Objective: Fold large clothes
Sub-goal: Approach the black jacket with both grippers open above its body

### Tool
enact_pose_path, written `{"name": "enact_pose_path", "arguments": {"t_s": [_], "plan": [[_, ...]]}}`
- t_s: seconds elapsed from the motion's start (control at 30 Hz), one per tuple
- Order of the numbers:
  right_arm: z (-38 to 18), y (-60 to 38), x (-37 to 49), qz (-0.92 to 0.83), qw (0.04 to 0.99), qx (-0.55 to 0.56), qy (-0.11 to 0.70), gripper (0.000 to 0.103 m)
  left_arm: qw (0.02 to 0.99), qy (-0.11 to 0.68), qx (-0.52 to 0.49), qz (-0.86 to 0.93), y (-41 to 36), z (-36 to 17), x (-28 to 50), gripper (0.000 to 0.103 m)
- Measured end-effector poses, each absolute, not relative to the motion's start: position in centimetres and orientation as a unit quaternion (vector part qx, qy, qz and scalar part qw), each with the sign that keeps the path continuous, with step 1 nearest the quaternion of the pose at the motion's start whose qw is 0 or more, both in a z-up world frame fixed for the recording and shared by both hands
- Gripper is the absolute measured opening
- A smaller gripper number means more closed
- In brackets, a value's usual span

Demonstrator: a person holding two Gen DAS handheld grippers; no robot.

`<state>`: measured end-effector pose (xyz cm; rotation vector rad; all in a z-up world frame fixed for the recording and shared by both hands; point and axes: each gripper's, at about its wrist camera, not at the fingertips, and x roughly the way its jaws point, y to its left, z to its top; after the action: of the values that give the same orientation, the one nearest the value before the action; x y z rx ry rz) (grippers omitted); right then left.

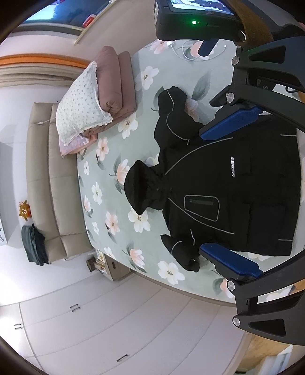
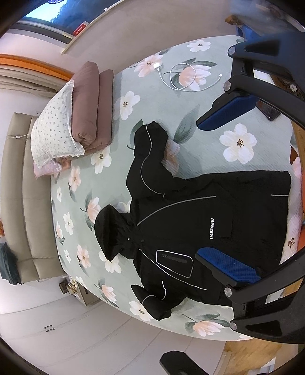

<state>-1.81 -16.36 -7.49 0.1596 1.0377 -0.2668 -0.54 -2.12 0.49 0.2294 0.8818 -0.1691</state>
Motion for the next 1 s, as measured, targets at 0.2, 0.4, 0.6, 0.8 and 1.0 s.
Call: {"name": "enact_pose_path", "arguments": {"t_s": [0.2,0.4,0.6,0.8,1.0], "plan": [[-7.8,-14.4,-1.6,-0.124,0.852,0.070,0.503,0.101,0.891,0.437,0.099,-0.075,-0.2,-0.1,0.3,0.090],[-8.7,-11.6,-0.8,-0.115,0.844,0.065,0.520,0.101,0.880,0.464,0.083,-0.062,3.2,-1.9,1.4,0.090],[-9.5,-7.5,0.5,-0.104,0.838,0.063,0.532,0.101,0.870,0.487,0.063,-0.045,8.1,-3.8,2.6,0.090],[-11.3,-2.8,1.9,-0.094,0.826,0.045,0.554,0.101,0.858,0.510,0.039,-0.042,12.9,-5.8,4.2,0.090],[-12.0,1.3,3.4,-0.089,0.822,0.029,0.561,0.101,0.854,0.519,0.027,-0.036,17.2,-7.2,6.1,0.090]]}}
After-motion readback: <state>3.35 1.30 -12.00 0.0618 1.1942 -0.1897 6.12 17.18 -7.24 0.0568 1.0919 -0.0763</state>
